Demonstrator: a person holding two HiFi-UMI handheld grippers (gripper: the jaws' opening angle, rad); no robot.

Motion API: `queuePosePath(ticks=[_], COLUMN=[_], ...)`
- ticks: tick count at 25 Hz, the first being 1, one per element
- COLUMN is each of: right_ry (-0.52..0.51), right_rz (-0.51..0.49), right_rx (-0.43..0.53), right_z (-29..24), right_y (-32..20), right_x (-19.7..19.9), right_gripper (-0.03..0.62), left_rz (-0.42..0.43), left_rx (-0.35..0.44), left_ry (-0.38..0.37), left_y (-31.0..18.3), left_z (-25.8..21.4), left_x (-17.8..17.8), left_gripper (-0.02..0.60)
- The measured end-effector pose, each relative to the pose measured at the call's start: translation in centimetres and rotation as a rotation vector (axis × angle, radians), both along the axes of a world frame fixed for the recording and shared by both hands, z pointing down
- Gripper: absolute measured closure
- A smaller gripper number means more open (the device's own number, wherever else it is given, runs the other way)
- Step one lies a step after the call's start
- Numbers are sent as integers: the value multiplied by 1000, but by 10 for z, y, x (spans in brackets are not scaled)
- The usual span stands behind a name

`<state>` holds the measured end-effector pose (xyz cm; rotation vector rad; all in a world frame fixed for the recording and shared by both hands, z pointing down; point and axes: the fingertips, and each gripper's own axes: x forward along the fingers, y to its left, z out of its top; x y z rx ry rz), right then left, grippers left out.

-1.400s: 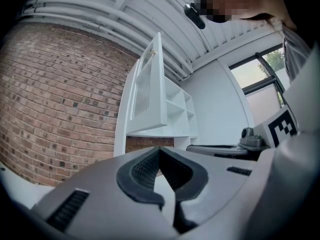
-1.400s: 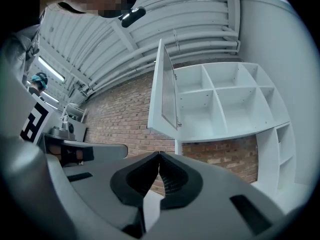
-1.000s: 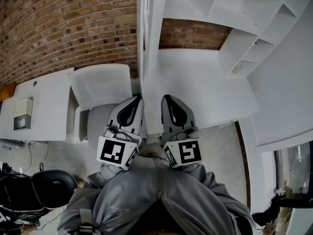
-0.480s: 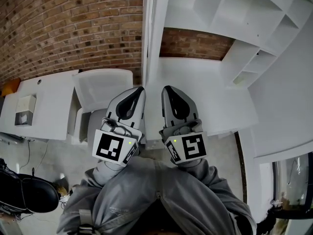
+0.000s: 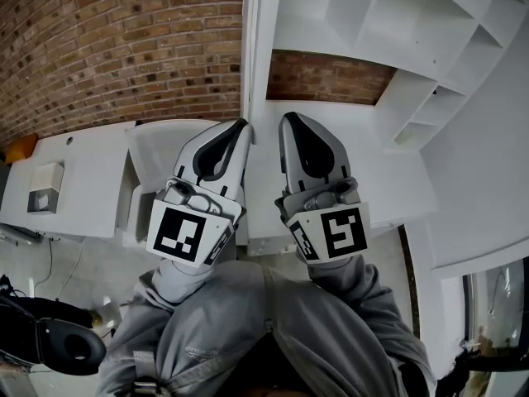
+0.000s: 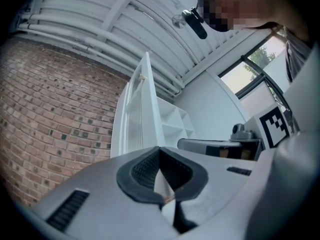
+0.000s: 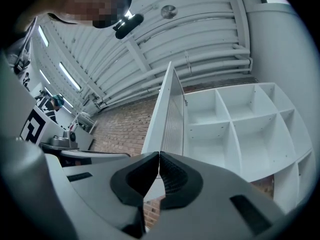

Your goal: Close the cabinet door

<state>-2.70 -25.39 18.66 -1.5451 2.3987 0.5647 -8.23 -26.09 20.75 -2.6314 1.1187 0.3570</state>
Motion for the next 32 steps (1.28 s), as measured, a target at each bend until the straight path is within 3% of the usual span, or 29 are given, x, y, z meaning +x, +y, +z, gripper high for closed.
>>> queuePosePath(ticks=[10,17,19,21,32], right_ry=[-1,-5,-11,-6,46], right_rz=[-78,-150,-168,-164,-126], right_rx=[68,74,69,66,21], right_z=[-60,-84,-90,-92,-86], right_y=[4,7,7,5,-16], right_x=[-11,-23,-26,-28,-40], right_gripper=[566,564,532,460,414], left_rz=[-7,-16,-22,-29,-61], left_rx=[114,146,147,147,139], left_ry=[18,17,23,27,32], left_y=[4,2,1,-1,-13], left_z=[-56,-74,-78,-80,-79], left_x=[0,0,-2,-5,-16], left_gripper=[578,578,578,578,578])
